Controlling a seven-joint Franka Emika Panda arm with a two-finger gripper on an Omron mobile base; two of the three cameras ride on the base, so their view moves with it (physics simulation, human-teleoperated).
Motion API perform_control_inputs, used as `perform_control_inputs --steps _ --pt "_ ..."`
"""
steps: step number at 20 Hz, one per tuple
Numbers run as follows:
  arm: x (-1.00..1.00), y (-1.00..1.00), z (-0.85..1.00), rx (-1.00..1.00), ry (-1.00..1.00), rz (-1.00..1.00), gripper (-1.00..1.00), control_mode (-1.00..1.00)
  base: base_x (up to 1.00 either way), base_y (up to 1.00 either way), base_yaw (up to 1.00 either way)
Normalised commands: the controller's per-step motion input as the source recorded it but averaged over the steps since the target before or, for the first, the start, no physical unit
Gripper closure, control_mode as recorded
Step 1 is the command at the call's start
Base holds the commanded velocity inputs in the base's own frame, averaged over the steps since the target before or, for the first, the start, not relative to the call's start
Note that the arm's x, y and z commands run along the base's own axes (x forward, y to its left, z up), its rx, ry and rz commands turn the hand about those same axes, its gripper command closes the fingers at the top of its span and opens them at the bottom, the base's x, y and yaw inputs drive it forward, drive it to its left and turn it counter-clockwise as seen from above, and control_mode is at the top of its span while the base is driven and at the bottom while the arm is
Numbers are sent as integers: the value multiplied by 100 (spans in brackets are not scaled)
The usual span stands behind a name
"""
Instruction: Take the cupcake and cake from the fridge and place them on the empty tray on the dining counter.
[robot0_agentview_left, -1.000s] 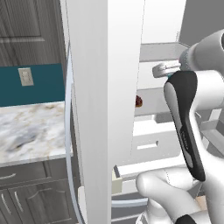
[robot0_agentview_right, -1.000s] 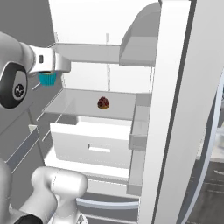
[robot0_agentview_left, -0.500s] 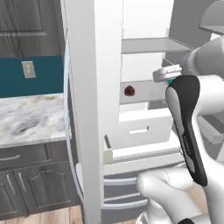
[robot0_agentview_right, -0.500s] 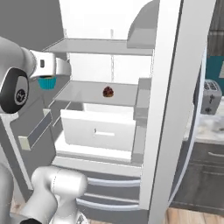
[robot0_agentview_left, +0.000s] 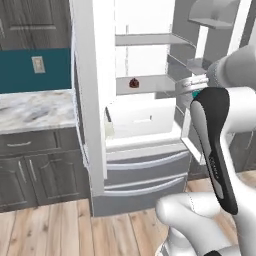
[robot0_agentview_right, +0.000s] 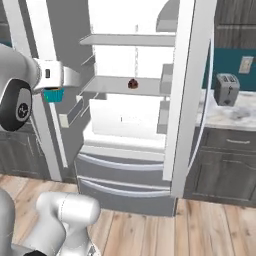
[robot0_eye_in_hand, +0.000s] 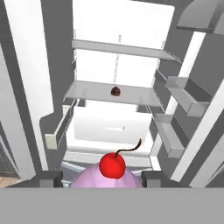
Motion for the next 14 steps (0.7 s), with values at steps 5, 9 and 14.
perform_control_inputs --steps 5,9,14 --pt "0 0 0 0 0 0 100 100 -40 15 58" --pt "0 0 0 0 0 0 100 100 -11 25 100" --pt "0 0 0 0 0 0 100 100 -14 20 100"
